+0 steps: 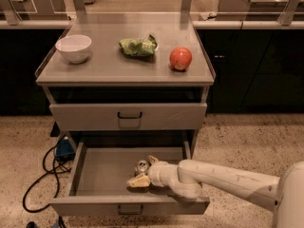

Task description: Pick 7up can from middle drawer and place on counter

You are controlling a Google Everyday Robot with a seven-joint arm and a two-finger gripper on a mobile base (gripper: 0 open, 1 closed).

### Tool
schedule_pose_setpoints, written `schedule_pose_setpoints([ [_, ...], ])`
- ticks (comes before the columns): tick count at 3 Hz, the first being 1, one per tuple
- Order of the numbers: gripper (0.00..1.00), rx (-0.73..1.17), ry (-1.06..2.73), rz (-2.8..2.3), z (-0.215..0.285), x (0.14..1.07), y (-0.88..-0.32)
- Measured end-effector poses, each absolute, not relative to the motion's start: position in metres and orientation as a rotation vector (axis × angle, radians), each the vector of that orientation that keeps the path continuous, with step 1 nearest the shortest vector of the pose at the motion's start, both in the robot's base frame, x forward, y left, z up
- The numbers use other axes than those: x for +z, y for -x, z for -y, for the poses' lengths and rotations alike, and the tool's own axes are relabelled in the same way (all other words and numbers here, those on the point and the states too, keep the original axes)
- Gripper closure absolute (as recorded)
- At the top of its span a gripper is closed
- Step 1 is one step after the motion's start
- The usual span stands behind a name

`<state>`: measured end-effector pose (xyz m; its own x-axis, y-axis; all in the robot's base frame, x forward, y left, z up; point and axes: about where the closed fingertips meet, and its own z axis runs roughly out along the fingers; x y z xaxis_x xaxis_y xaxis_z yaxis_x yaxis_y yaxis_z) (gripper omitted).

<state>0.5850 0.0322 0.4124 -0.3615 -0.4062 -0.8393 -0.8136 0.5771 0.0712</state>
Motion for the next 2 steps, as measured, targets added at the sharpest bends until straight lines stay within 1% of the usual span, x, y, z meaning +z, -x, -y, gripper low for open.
schedule_pose_setpoints([
  [2, 0.66, 0.623, 0.975, -1.981, -0.0322, 0.4124, -0.5850],
])
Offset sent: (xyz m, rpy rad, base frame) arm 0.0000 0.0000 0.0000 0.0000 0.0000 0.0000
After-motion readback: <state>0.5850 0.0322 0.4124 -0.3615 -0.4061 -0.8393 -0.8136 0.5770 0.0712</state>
